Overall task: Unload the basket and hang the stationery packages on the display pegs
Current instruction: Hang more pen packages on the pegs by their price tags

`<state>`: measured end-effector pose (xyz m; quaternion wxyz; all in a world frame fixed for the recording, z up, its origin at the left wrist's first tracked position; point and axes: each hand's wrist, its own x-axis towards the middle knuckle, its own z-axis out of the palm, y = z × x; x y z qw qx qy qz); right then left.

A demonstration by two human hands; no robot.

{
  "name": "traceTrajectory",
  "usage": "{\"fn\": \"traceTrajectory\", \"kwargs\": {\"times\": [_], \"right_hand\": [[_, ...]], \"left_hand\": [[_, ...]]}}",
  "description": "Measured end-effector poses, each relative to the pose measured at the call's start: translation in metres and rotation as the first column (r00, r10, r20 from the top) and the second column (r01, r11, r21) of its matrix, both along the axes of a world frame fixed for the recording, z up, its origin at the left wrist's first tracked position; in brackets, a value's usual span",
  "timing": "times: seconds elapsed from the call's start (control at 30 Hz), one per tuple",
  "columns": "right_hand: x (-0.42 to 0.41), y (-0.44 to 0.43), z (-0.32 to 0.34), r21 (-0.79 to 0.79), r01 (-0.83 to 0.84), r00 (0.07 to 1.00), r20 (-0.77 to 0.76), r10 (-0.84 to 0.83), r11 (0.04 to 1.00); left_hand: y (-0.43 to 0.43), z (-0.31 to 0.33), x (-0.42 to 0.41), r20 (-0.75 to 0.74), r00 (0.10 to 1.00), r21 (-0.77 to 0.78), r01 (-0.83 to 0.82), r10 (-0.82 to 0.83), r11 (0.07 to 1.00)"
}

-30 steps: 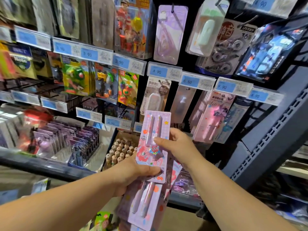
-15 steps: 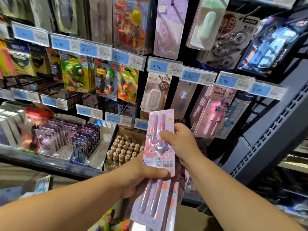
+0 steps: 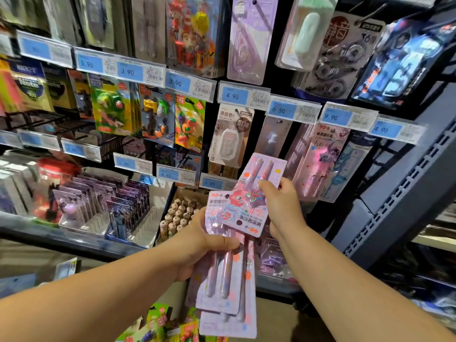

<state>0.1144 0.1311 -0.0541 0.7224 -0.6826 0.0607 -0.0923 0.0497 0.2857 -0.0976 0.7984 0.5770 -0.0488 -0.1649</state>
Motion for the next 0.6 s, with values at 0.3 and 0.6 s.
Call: {"fn": "traceTrajectory", "kwargs": {"times": [0.3,0.6], "right_hand": [[-0.003,-0.037,0.023,-0.281,-0.119,0.993,-0.049,0.110,0.952],[-0.008,-0.045,0.017,-0.233,-0.387,0.918,-0.187,0.349,0.892]], "left_hand": [[0.027,0.005,0.015,-0.045,0.989,0.015,-0.141,0.142,0.990],[0.029,-0.001,0.021,-0.038,0.982,0.017,-0.183,0.183,0.983]]}}
